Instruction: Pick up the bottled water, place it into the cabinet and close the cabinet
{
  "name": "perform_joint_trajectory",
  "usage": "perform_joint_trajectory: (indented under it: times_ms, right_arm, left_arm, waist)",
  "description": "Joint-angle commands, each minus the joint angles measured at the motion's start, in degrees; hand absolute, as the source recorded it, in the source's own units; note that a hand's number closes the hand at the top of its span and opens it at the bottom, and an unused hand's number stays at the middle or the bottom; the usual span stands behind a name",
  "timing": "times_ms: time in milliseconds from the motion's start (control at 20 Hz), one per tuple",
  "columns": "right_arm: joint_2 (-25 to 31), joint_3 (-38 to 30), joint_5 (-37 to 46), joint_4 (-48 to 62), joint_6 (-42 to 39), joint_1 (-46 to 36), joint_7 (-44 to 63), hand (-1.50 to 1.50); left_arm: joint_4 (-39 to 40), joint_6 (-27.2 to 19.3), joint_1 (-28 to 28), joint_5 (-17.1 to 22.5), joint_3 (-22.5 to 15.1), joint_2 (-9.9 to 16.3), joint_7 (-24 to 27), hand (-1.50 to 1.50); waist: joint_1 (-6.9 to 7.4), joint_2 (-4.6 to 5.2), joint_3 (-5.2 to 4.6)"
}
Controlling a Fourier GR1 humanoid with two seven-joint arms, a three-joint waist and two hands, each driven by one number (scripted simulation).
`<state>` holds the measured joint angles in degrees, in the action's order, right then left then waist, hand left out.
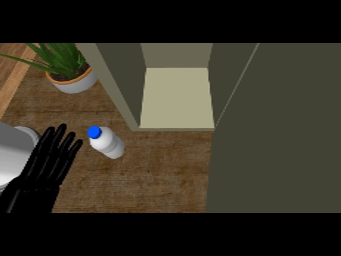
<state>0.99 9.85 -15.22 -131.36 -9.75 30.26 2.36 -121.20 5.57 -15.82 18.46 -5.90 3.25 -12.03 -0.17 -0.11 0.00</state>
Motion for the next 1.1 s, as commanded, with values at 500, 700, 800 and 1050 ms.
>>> perform_joint_trajectory:
  times_ms: [500,700,800,1050]
  right_arm:
    - [1.4,-0.3,1.2,2.6,-2.5,1.6,-6.0,-1.5]
    - [0.7,0.0,1.0,4.0,-1.8,1.3,-5.7,-1.5]
    - [-0.8,4.7,5.6,0.8,0.1,3.1,-5.5,-1.5]
    - [1.7,-1.0,0.1,4.8,-2.8,1.1,-7.3,-1.5]
  left_arm:
    - [5.3,4.7,-1.9,2.5,5.9,0.5,6.4,-1.5]
    - [10.3,4.0,0.9,0.8,8.7,0.4,9.4,-1.5]
    - [14.3,6.5,1.9,1.9,11.0,1.9,11.4,-1.5]
    - [21.9,9.5,4.0,-2.0,11.2,2.2,17.4,-1.5]
  waist:
    - [-0.02,0.04,0.01]
    - [0.0,0.07,0.0]
    - [-0.06,0.05,-0.02]
    - [-0.05,0.09,-0.01]
